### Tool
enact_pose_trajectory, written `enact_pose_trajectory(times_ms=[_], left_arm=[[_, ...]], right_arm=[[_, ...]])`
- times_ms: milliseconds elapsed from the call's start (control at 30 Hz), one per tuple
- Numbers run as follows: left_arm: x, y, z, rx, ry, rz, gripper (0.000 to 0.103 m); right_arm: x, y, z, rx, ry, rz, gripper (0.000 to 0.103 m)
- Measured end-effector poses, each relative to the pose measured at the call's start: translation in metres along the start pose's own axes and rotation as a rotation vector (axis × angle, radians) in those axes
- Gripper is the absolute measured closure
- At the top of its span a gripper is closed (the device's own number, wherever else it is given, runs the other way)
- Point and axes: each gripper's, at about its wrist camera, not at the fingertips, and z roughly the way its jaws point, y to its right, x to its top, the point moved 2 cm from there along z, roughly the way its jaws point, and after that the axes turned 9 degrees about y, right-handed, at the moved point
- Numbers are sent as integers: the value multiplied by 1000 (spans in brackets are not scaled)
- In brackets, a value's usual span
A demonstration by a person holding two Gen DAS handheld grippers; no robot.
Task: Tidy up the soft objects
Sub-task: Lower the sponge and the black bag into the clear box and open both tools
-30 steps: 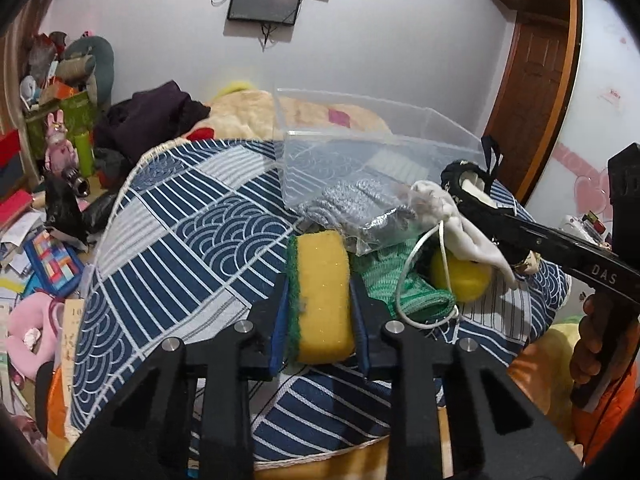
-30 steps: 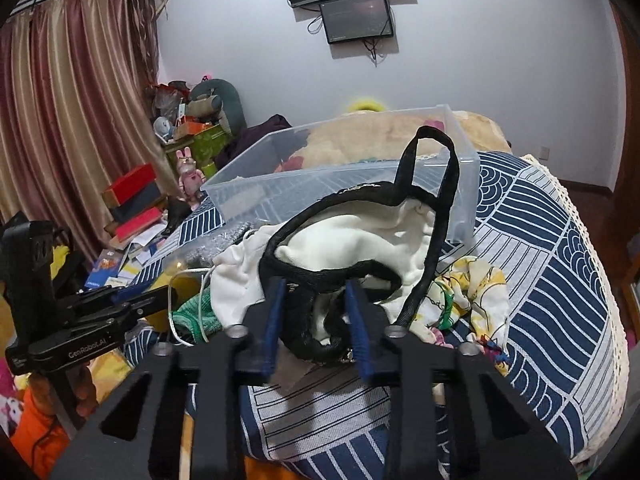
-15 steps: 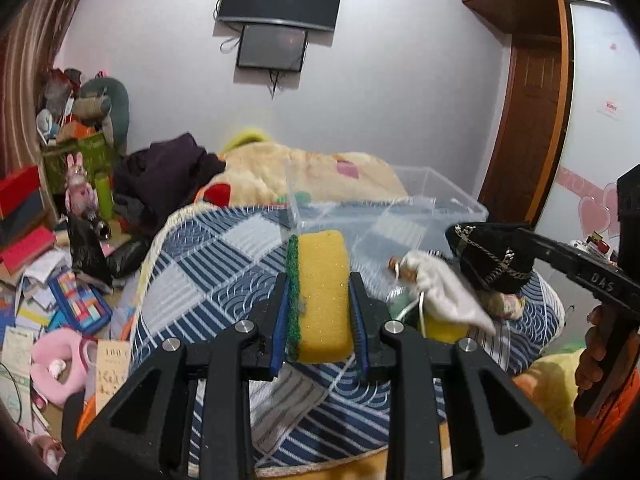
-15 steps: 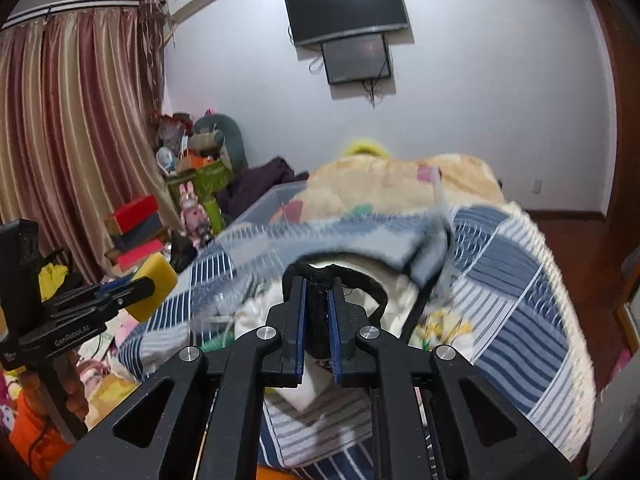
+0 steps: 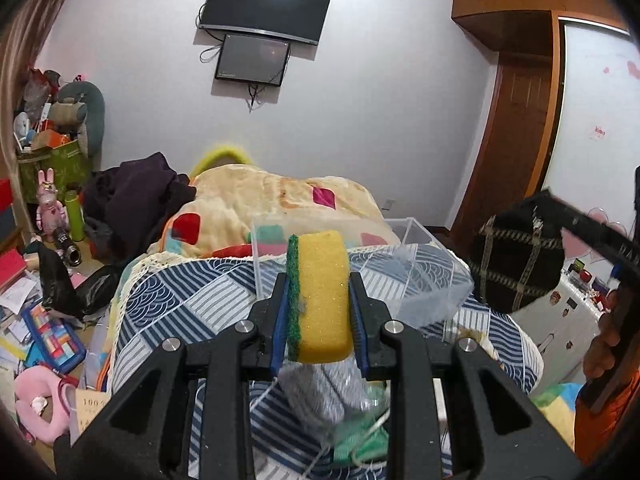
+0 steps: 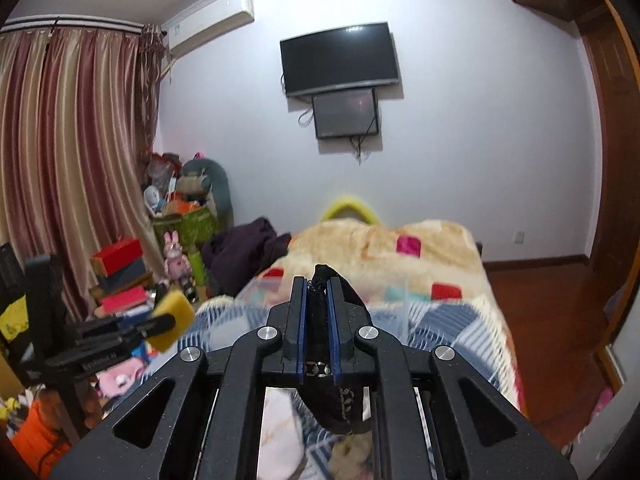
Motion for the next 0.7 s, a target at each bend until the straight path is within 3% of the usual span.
enact_pose_trajectory(times_ms=[267,433,700], left_arm=[[8,7,42,-17,-65,30,76],[5,12,73,-11,-126,58,76],[-8,10,116,13,-239,85,76]], right_arm=[[9,-7,35,-39,-4,-62,95],[-15,-10,70,-54,-94,-84,95],[-48,-13,115,7,-258,-65,95]])
